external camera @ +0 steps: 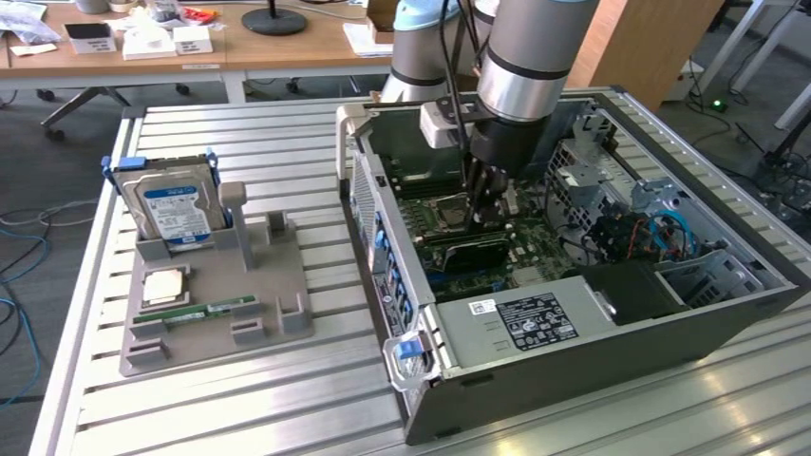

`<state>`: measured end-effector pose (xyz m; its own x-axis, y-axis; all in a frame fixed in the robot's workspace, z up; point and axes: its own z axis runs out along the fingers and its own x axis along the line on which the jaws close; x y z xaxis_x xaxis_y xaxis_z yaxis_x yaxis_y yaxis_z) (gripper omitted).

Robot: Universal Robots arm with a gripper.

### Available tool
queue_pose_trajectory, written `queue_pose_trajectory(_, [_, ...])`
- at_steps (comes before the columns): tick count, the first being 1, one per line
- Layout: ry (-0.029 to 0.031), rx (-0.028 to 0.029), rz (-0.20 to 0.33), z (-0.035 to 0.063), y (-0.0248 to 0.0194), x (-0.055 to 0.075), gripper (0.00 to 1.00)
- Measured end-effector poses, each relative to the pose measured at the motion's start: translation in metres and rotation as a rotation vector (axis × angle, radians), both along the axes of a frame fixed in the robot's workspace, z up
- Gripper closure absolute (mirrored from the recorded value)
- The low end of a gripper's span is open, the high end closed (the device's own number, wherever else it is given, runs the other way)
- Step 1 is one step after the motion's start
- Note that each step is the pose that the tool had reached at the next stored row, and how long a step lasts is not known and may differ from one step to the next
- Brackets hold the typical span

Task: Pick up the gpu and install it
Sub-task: 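Press down on the gpu until it lock into place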

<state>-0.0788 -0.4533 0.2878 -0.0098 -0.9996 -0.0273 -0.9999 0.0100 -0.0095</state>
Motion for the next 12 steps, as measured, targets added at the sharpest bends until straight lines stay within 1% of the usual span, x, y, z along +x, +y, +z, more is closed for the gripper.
queue_pose_trajectory(5, [0.0077, 0.0002, 0.000, 0.0045, 0.0001, 0.0010, 0.90])
queue_pose_trajectory(12, [0.0084, 0.0002, 0.000, 0.0047, 0.0001, 0.0011, 0.90])
